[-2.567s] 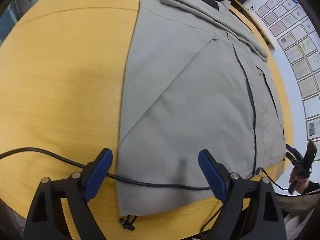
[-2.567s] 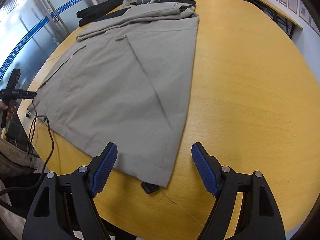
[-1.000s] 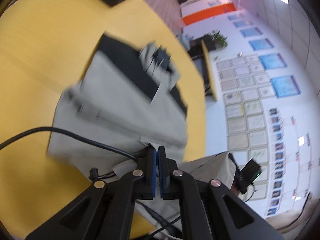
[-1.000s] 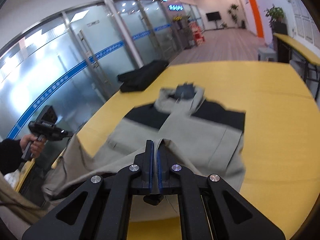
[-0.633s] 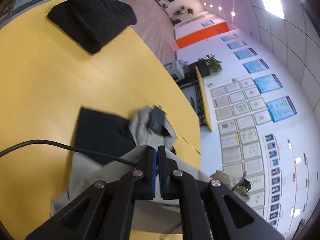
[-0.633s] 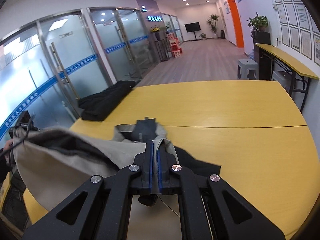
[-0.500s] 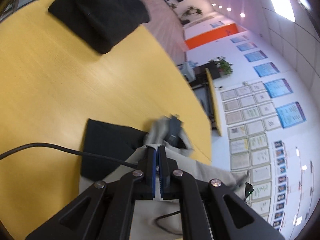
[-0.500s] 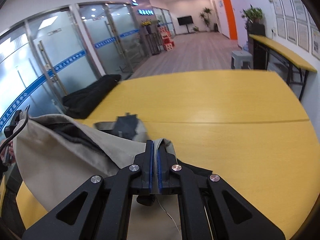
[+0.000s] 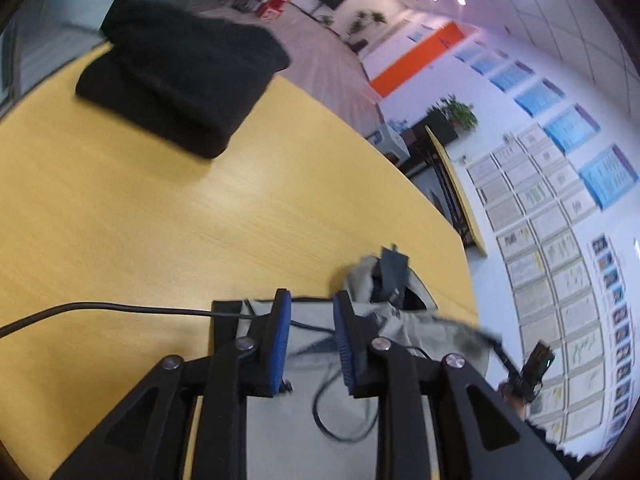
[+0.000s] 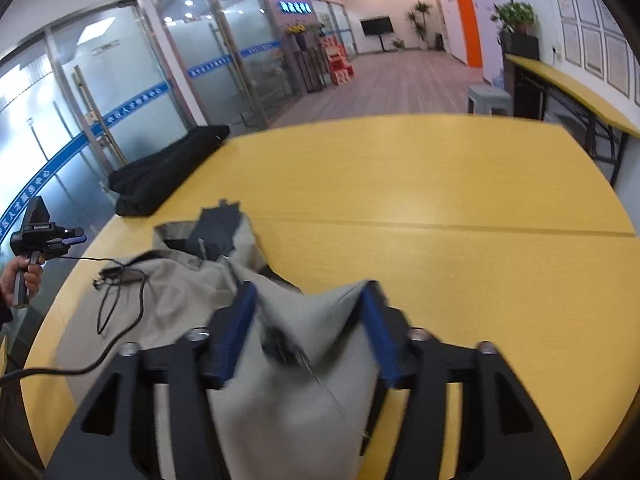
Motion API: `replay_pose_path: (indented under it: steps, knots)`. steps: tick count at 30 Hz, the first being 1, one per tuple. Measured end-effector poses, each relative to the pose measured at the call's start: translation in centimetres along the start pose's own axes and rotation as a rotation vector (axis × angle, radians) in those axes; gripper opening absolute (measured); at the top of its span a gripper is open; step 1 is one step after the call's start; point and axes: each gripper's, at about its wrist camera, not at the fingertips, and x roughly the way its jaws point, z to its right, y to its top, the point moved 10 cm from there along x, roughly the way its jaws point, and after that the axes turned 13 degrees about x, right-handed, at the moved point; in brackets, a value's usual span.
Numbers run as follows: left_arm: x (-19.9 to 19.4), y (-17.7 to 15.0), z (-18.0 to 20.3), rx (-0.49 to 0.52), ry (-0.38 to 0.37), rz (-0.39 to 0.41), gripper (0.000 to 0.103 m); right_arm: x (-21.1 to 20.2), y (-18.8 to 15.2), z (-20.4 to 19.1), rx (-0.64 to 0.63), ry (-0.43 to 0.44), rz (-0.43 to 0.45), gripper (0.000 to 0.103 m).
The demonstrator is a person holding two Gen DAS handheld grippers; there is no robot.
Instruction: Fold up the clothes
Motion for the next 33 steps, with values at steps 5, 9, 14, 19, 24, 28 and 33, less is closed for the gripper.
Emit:
replay_pose_path:
  steps: [5,9,14,19,24,28,33]
  knots:
    - [-10.1,-0.2,4.2,0.188,0.072,-0.009,0.04,-3.7,2.4,-2.4,-0.019,0.044,0.128,0.092]
    - [-14.2,-2.5,6.3,0.298,0.134,-0.075,0.074,-2.9,1.1,-1.3,-0.025,0.01,0.078,0.094]
    - [-6.9,-5.5,6.1,0.391,0.091,-0.166,0.074,-0.2,-2.4,3.2,0.079,-0.064,-0.015,0.094]
    - [5.4,-7.2,2.1,0.591,0.126,-0.273,0.074,3.2,-3.7,6.5,0.196,-0.09,-0.103,0.093]
    - [10.2,-8.4,1.3,0.926,0.182,-0.304,0.071,5.5,-3.8,7.3,0.214,-0.065,-0.158,0.092]
    - [10.1,-8.2,2.5,1.183,0.167,-0.196,0.071,6.4,-4.2,6.9,0.16,-0.052,-0.175,0.091]
    - [10.6,-9.2,3.0,1.461,0.132,-0.18,0.072,7.0,-5.0,7.1,0.136,-0.061,-0.179,0.09]
